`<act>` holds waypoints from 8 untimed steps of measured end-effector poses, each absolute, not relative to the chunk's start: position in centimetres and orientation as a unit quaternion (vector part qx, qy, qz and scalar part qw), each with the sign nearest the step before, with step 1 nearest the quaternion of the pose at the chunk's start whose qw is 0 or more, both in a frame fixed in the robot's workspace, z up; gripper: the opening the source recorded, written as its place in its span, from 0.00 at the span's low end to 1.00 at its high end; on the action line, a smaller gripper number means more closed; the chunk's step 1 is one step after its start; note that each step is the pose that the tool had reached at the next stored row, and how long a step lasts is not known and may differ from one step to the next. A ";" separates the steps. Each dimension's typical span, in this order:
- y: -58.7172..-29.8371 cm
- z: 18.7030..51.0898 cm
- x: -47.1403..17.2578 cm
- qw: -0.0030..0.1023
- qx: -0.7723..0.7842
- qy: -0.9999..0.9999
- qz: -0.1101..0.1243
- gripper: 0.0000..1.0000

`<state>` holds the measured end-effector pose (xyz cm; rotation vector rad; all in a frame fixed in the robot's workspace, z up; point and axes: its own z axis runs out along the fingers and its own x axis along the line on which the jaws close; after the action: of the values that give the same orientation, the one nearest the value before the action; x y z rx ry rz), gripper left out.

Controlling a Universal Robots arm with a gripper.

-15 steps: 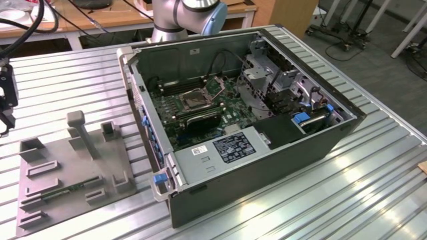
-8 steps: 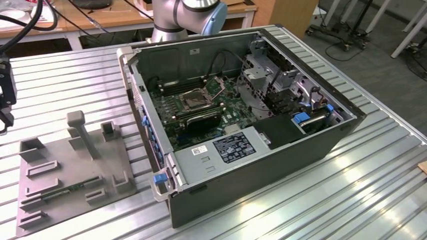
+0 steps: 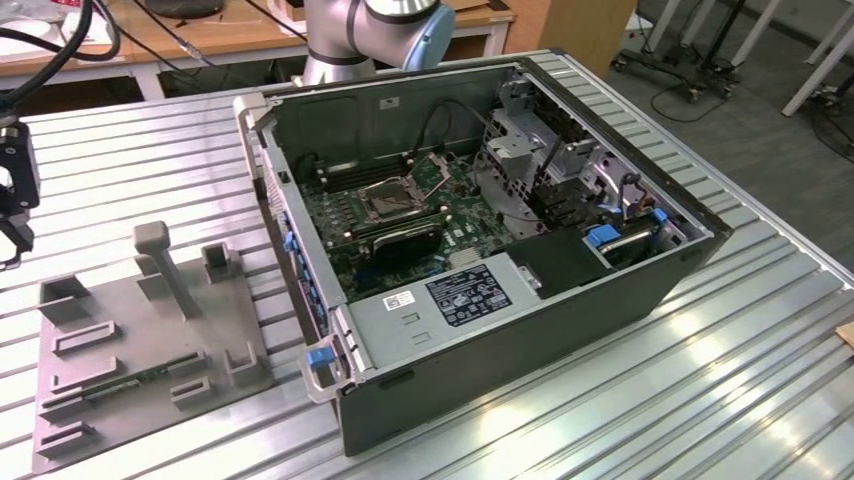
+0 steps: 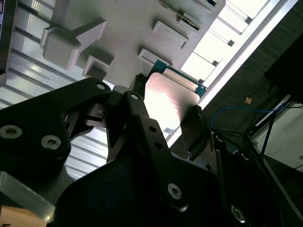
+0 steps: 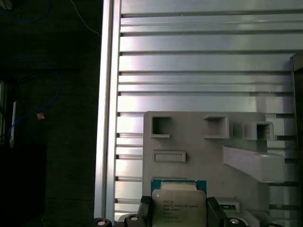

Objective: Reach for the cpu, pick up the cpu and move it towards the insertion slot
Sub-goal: 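Pick up the cpu and move it towards the insertion slot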

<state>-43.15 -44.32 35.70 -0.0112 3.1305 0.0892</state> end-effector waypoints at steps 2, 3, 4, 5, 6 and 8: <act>-44.3 35.7 -43.1 0.005 -0.004 1.000 0.028 0.54; -44.3 35.7 -43.1 0.005 -0.004 1.000 0.028 0.54; -44.3 35.7 -43.1 0.005 -0.004 1.000 0.028 0.54; -44.3 35.7 -43.1 0.005 -0.004 1.000 0.028 0.54; -44.3 35.7 -43.1 0.005 -0.004 1.000 0.028 0.54; -44.3 35.7 -43.0 0.005 -0.004 1.000 0.028 0.54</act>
<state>-43.00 -44.32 35.71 -0.0114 3.1307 0.0891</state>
